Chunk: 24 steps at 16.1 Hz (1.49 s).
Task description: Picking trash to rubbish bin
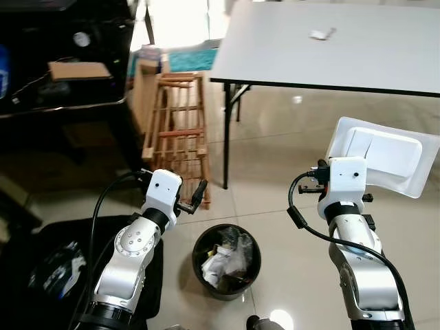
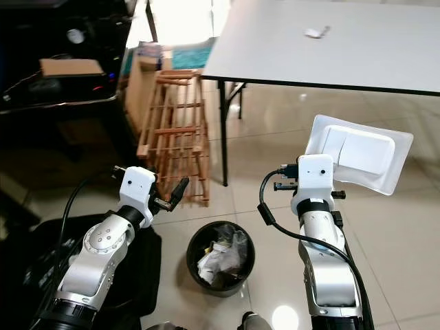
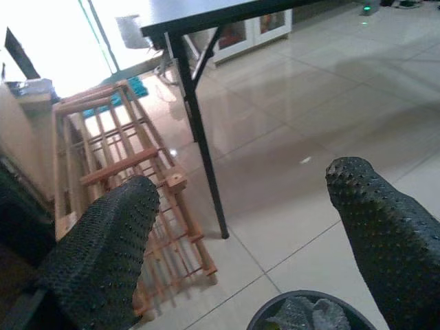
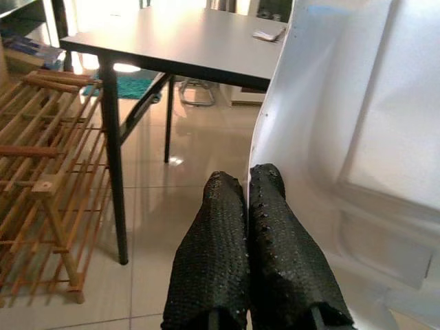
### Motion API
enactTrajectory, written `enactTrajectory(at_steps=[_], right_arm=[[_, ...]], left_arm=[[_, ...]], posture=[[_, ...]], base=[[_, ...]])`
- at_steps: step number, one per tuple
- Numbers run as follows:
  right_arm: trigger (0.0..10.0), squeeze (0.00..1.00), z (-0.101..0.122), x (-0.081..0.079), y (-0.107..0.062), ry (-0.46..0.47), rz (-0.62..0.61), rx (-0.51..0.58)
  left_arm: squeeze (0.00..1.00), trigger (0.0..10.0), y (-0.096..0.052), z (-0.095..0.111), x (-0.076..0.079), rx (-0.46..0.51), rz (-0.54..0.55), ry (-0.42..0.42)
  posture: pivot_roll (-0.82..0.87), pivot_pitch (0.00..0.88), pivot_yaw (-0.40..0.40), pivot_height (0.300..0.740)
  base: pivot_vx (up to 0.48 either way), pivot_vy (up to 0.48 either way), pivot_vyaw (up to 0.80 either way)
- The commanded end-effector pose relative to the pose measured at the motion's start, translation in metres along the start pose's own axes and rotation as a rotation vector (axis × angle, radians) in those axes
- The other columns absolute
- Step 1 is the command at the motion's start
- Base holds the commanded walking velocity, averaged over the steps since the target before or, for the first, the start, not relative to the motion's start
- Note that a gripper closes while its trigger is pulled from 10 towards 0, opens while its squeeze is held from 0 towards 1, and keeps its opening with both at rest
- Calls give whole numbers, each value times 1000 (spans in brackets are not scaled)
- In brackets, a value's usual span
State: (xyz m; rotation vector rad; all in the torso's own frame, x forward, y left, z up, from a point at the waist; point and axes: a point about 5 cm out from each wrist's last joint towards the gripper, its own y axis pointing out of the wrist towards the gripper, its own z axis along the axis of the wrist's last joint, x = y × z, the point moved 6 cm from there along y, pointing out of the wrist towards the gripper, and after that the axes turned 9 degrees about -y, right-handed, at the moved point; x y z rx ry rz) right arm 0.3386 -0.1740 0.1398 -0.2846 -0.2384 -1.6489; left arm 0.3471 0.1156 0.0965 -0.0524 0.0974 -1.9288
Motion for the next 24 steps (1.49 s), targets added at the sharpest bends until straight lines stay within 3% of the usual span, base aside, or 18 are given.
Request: enactTrajectory(at_steps=[1,5,12,20,24], right_arm=[[10000,0,-4,-1,0,11,5,-18],[10000,0,-4,-8,-2,9,32,-12],[10000,0,-10,-24,-2,26,83,-37],[10000,0,-43,-56,1,129,164,-174],[10000,0,-65,-61,1,128,173,-239]], left_arm=[[0,10000,-2,-5,-3,-17,9,19],[0,10000,-7,-17,-6,-48,26,15],[0,10000,-29,-38,-10,-119,27,31],[0,10000,-62,-60,-9,-201,3,33],[0,10000,-68,-61,-16,-220,27,18]], posture=[[-11,96,55,740],[-8,113,55,740],[33,190,51,740],[65,289,53,740],[78,310,60,740]], base=[[0,0,-731],[0,0,0],[0,0,0],[0,0,0],[0,0,0]])
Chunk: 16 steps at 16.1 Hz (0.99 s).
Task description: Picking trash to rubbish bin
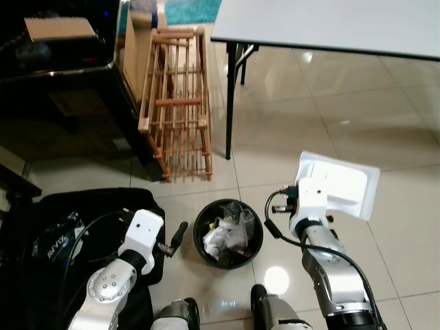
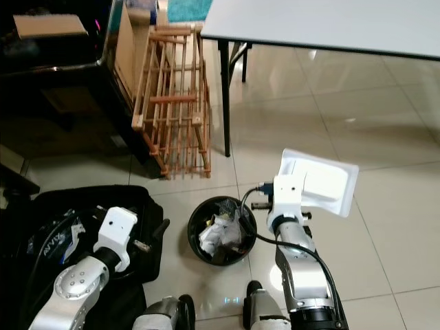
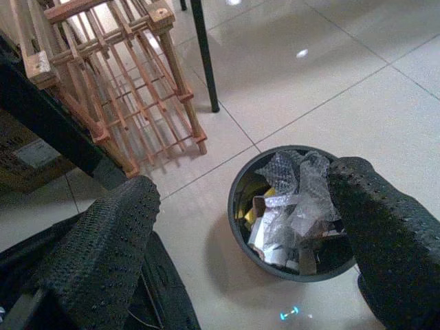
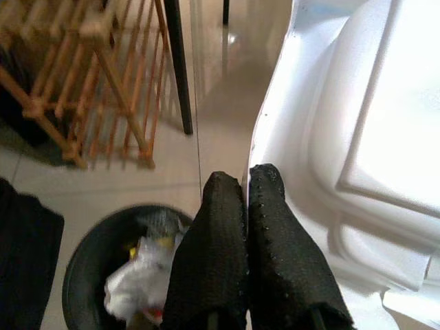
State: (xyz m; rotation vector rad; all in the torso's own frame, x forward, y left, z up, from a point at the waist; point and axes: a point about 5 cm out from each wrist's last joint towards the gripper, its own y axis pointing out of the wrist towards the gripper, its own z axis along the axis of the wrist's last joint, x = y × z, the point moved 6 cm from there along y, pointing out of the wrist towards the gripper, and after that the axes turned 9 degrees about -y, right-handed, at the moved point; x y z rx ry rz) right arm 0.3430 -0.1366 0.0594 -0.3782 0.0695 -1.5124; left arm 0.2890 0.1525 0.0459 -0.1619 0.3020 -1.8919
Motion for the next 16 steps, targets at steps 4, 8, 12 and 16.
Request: enactTrajectory(at_steps=[4,8,12,16], right_arm=[[10000,0,-13,-12,1,14,48,-34],[10000,0,-17,-30,2,22,109,-45],[10000,0,-26,-68,5,5,266,-90],[10000,0,-22,-75,9,0,294,-77]], left_arm=[[0,10000,-7,-9,-2,-37,-10,3],[0,10000,-10,-19,-4,-71,-24,17],[0,10000,-12,-23,-12,-87,-13,35],[0,10000,-22,-26,-9,-94,-69,23]], posture=[[74,310,59,740],[77,305,56,740],[106,293,55,740],[123,292,44,740]], base=[[0,0,0],[0,0,0],[0,0,0],[0,0,0]])
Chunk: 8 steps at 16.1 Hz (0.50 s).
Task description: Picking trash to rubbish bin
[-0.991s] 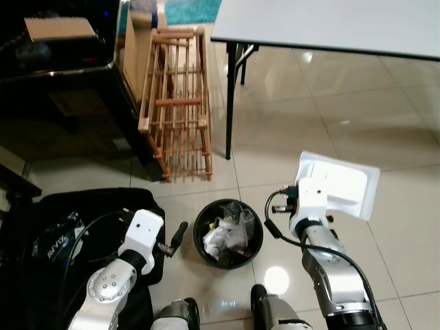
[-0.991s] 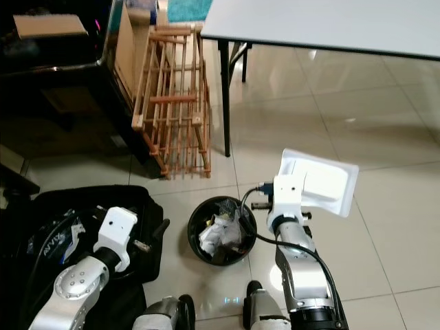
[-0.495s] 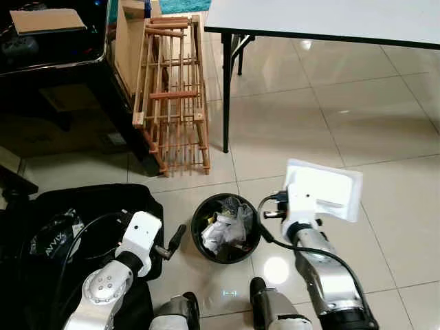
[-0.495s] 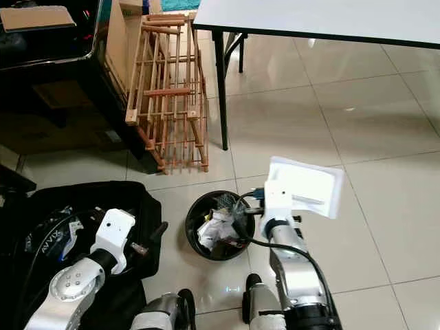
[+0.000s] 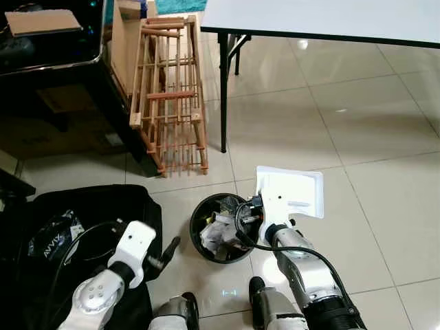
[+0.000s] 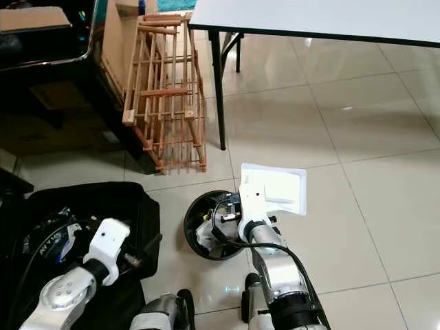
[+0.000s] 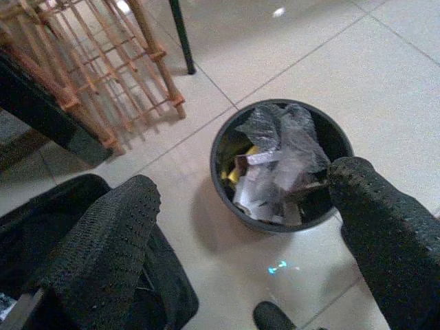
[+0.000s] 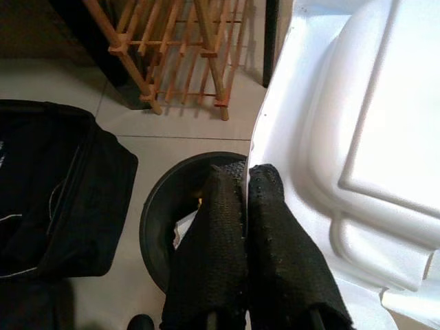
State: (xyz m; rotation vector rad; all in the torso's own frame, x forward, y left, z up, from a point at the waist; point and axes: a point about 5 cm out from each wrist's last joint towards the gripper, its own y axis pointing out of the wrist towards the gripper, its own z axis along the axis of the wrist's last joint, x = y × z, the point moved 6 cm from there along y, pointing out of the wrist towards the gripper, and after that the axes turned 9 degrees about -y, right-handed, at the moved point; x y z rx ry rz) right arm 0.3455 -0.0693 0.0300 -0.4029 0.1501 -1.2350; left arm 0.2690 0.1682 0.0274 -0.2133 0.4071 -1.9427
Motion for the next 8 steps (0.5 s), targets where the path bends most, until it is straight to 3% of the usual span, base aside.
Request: enactTrajectory(at_steps=[1,5,7,8], right_arm=[[10000,0,-8,-4,0,11,18,-18],[10000,0,-11,-2,0,2,25,-21],[10000,0,-12,0,0,-2,24,-24],[10000,0,-13,3,1,-8,23,-27]], left_arm=[[0,10000,-6,-1,1,0,-30,-5],[0,10000,-9,-5,2,-21,-78,-10],[0,10000,-11,-4,13,-34,-148,-81],[0,10000,-14,-1,28,-42,-239,-126]], posture=[[124,293,42,740],[116,292,32,740],[114,290,28,740],[115,288,24,740]], base=[[0,0,0],[0,0,0],[0,0,0],[0,0,0]])
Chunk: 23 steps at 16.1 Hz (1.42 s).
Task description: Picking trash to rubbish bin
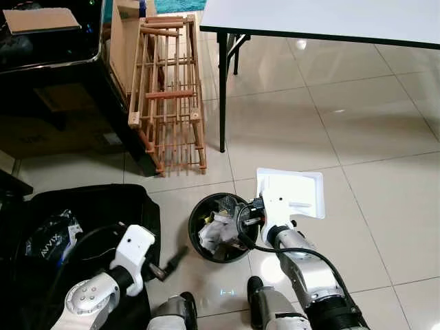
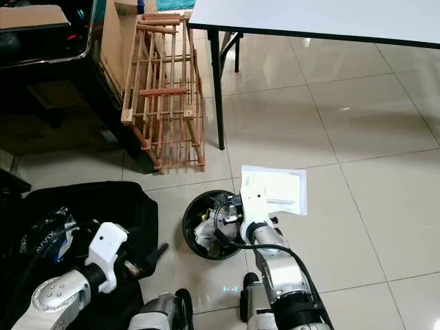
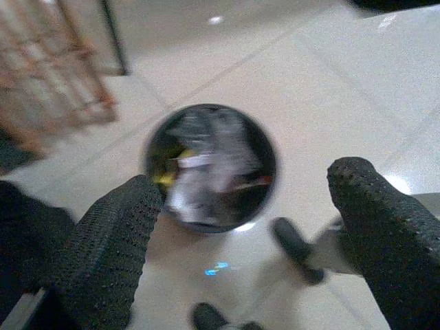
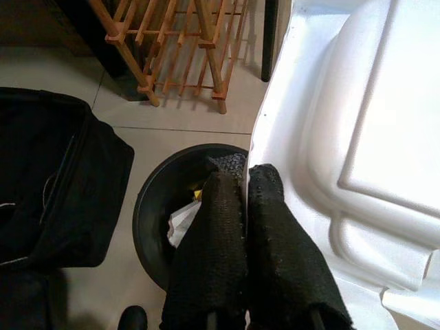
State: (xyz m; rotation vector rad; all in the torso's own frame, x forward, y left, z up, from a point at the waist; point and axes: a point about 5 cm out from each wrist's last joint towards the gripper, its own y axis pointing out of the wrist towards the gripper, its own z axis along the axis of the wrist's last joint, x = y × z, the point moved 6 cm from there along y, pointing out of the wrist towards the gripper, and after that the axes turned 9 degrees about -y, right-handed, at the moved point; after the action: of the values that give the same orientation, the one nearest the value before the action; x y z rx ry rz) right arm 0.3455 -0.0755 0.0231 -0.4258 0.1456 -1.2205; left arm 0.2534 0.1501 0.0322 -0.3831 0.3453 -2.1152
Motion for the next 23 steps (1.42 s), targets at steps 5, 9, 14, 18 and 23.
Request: enactTrajectory(at_steps=[5,9,14,18,23], right_arm=[[10000,0,-6,-13,6,-3,74,-22],[10000,0,-1,-19,12,6,104,-20],[10000,0,5,-24,18,-10,130,-5],[10000,0,4,-20,19,-21,127,-5],[10000,0,4,-17,21,-27,118,-3]], left_arm=[[0,10000,-3,-8,17,-39,-78,-12],[0,10000,-5,5,37,-45,-174,-9],[0,10000,-3,5,48,-92,-276,-15],[0,10000,-3,-17,40,-182,-292,-2],[0,10000,-4,-31,26,-217,-234,48]], posture=[[119,297,24,740],[125,308,27,740],[129,287,28,740],[125,273,27,740],[127,284,23,740]], base=[[0,0,0],[0,0,0],[0,0,0],[0,0,0],[0,0,0]])
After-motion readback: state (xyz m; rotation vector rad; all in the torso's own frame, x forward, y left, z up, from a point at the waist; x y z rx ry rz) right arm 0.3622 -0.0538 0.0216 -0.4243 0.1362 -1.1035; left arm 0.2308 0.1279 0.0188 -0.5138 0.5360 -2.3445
